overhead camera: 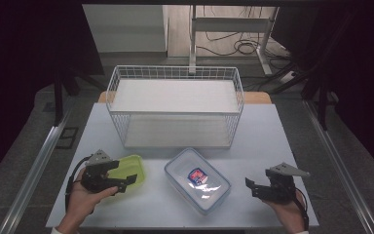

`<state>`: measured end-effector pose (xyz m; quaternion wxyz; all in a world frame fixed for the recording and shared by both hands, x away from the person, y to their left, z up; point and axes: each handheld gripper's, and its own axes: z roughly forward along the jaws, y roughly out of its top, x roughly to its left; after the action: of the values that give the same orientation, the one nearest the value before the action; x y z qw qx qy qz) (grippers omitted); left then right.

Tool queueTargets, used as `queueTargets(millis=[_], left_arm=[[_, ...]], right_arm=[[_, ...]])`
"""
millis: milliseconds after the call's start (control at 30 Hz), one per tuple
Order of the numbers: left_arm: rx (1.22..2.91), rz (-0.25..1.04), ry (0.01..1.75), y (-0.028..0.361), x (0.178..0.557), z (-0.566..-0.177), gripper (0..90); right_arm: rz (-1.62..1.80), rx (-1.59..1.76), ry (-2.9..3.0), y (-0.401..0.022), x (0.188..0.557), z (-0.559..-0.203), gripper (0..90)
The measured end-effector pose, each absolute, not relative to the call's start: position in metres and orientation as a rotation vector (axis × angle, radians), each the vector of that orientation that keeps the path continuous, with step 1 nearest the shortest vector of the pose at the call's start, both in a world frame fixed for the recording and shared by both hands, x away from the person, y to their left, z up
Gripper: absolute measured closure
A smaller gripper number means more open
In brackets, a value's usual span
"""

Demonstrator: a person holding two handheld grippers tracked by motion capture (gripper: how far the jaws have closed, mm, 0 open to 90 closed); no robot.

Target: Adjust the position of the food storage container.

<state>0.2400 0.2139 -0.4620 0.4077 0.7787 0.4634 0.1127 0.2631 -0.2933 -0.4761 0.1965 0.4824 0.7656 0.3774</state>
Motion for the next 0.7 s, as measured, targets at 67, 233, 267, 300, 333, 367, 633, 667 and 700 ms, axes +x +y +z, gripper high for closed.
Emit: queueTargets(millis=[67,233,267,300,333,367,633,667,700], left_arm=[[1.964,0.283,1.167,0.2137,0.2406,-0.4626,13.9],[1.966,0.273,1.164,0.2146,0.2395,-0.4622,13.9],[1.965,0.271,1.164,0.2149,0.2394,-0.4621,13.9],[1.965,0.267,1.163,0.2155,0.2395,-0.4620,13.9],[1.963,0.263,1.165,0.2160,0.2399,-0.4620,13.9],[1.963,0.263,1.165,0.2160,0.2399,-0.4620,13.9],[1.957,0.250,1.166,0.2176,0.2379,-0.4616,13.9],[1.955,0.251,1.168,0.2182,0.2382,-0.4615,13.9],[1.955,0.248,1.168,0.2180,0.2383,-0.4616,13.9]], right_arm=[[1.067,1.353,2.141,-0.2954,0.2633,-0.4770,17.4],[1.057,1.356,2.151,-0.2954,0.2628,-0.4762,19.6],[1.060,1.354,2.153,-0.2943,0.2621,-0.4757,19.7],[1.059,1.353,2.155,-0.2938,0.2616,-0.4751,19.8],[1.060,1.351,2.155,-0.2933,0.2612,-0.4747,19.9],[1.060,1.351,2.155,-0.2933,0.2612,-0.4747,19.9],[1.067,1.360,2.158,-0.2944,0.2608,-0.4719,23.3],[1.068,1.367,2.160,-0.2948,0.2612,-0.4719,24.1],[1.071,1.375,2.157,-0.2951,0.2617,-0.4722,24.7]])
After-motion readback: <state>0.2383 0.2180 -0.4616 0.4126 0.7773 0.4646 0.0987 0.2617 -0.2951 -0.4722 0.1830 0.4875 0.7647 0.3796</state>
